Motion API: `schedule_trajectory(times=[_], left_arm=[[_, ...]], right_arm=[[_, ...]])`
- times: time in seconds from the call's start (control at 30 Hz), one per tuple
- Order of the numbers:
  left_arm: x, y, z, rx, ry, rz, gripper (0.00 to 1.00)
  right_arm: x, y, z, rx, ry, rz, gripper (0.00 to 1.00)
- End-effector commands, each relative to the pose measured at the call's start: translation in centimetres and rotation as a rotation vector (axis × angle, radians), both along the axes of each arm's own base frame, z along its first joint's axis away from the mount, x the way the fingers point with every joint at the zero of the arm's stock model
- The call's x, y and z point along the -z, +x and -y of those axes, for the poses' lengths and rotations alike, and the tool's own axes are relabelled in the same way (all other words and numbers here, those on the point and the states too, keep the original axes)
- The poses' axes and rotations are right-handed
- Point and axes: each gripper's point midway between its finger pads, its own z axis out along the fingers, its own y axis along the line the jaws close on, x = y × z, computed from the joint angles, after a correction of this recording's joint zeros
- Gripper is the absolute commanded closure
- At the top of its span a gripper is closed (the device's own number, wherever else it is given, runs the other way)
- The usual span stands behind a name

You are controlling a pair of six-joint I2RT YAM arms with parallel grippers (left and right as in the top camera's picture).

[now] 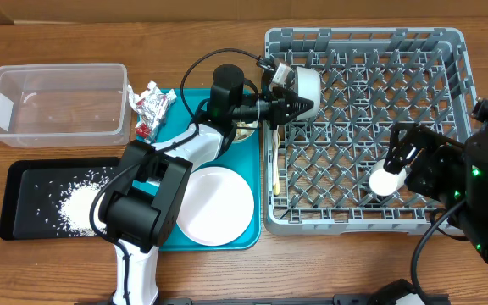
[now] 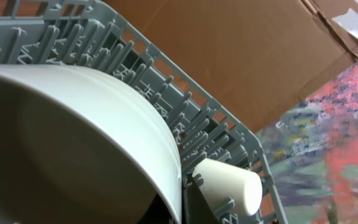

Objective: Sort waste into correct bins and load items into the dishwasher rack
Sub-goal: 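Lower the bowl into the rack's upper left and open the left gripper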

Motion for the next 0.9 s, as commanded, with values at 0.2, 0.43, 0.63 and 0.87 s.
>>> schedule_trajectory(times=[0.2,0.43,0.63,0.87], left_arm=[[0.2,1.0,-0.5,-0.022,0.017,0.041,0.78],[0.9,2.5,-3.5,-0.050,0.029,-0.018,0.75],[0.9,2.4,-4.0,-0.035,0.022,-0.045,0.46],[0.5,2.8,-6.2,-0.018,0.003,-0.072,0.22]], right_arm=[[-0.2,-0.3,0.4,0.015,-0.004,0.007,0.00],[0.0,-0.4,0.5,0.015,-0.007,-0.001,0.00],[0.0,-0.4,0.4,0.015,-0.006,0.001,0.00],[0.0,-0.4,0.5,0.015,-0.007,-0.001,0.00]])
